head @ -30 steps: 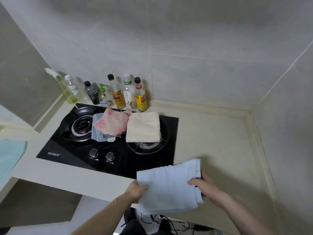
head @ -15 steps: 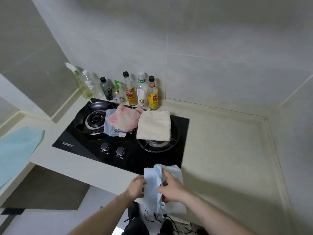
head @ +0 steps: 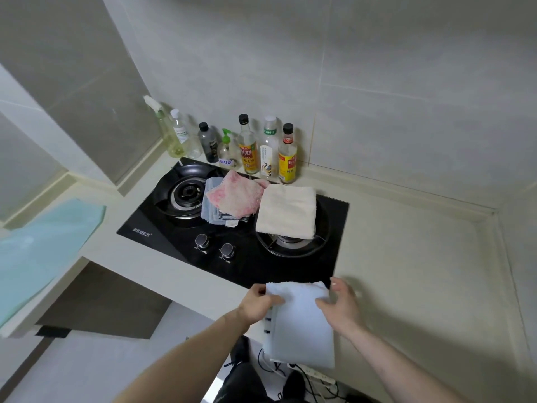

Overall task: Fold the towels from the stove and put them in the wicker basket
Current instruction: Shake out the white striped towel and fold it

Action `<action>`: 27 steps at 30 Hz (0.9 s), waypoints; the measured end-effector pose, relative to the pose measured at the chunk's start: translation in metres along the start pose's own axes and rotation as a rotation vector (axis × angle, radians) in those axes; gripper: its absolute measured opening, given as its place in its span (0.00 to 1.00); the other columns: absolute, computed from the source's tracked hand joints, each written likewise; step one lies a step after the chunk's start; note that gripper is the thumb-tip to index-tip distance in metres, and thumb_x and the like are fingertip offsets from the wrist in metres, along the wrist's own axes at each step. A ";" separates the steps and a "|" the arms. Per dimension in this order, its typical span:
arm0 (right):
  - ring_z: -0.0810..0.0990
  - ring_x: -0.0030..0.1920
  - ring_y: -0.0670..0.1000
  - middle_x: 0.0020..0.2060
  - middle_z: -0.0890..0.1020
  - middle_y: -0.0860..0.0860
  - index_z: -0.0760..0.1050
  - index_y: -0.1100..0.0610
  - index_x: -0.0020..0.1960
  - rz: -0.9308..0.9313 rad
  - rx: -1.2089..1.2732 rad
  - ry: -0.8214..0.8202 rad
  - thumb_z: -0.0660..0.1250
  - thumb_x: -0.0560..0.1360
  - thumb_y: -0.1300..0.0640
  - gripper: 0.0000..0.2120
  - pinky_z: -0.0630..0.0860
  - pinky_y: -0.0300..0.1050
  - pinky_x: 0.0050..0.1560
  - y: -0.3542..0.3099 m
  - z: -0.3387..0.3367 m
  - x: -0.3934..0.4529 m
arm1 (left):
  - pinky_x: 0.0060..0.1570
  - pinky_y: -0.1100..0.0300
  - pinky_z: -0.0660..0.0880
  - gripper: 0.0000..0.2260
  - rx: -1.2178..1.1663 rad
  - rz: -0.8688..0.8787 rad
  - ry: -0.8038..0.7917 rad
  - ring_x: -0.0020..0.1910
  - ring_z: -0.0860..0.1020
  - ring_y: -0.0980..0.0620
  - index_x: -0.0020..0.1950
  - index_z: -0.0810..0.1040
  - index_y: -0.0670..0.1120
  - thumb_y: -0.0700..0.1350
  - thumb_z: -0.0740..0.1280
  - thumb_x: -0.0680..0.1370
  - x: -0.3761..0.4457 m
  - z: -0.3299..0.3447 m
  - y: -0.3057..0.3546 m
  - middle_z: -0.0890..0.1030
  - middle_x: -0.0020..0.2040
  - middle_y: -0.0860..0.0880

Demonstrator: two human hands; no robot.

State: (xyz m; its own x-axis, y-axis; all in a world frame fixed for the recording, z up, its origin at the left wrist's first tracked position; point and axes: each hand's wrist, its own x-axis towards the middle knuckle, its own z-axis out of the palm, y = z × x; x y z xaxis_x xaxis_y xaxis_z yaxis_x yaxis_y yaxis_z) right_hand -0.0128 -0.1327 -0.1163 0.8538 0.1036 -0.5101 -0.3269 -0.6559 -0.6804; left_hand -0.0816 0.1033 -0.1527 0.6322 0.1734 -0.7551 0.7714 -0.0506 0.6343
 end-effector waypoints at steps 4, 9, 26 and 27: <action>0.77 0.38 0.51 0.51 0.80 0.50 0.66 0.50 0.66 0.202 0.142 -0.209 0.69 0.77 0.58 0.20 0.72 0.41 0.33 -0.001 0.000 0.007 | 0.52 0.55 0.83 0.30 0.061 0.023 0.036 0.51 0.85 0.52 0.60 0.82 0.46 0.58 0.81 0.63 -0.016 0.007 0.026 0.86 0.53 0.51; 0.75 0.34 0.50 0.48 0.82 0.51 0.73 0.51 0.67 0.214 0.159 -0.227 0.69 0.74 0.57 0.21 0.72 0.40 0.31 0.006 -0.003 0.016 | 0.49 0.57 0.77 0.35 0.071 -0.033 0.125 0.56 0.79 0.50 0.64 0.70 0.42 0.55 0.81 0.66 -0.026 0.012 0.045 0.78 0.59 0.49; 0.82 0.50 0.45 0.53 0.83 0.48 0.75 0.54 0.64 0.208 0.187 -0.241 0.74 0.74 0.52 0.21 0.76 0.39 0.41 0.012 -0.004 0.012 | 0.37 0.59 0.78 0.08 0.306 0.118 0.133 0.41 0.78 0.52 0.55 0.77 0.46 0.46 0.65 0.78 -0.025 0.021 0.050 0.80 0.46 0.50; 0.82 0.51 0.46 0.54 0.83 0.48 0.75 0.54 0.66 0.202 0.181 -0.250 0.74 0.74 0.52 0.22 0.76 0.39 0.42 0.014 -0.004 0.013 | 0.35 0.61 0.77 0.10 0.306 0.116 0.123 0.41 0.77 0.53 0.56 0.76 0.46 0.47 0.68 0.76 -0.025 0.020 0.051 0.80 0.47 0.49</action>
State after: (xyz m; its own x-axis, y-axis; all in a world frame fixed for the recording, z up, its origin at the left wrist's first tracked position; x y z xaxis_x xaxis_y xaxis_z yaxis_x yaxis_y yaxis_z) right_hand -0.0047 -0.1434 -0.1297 0.6462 0.1798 -0.7417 -0.5647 -0.5411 -0.6232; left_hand -0.0567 0.0771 -0.1045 0.7176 0.2659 -0.6437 0.6929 -0.3660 0.6213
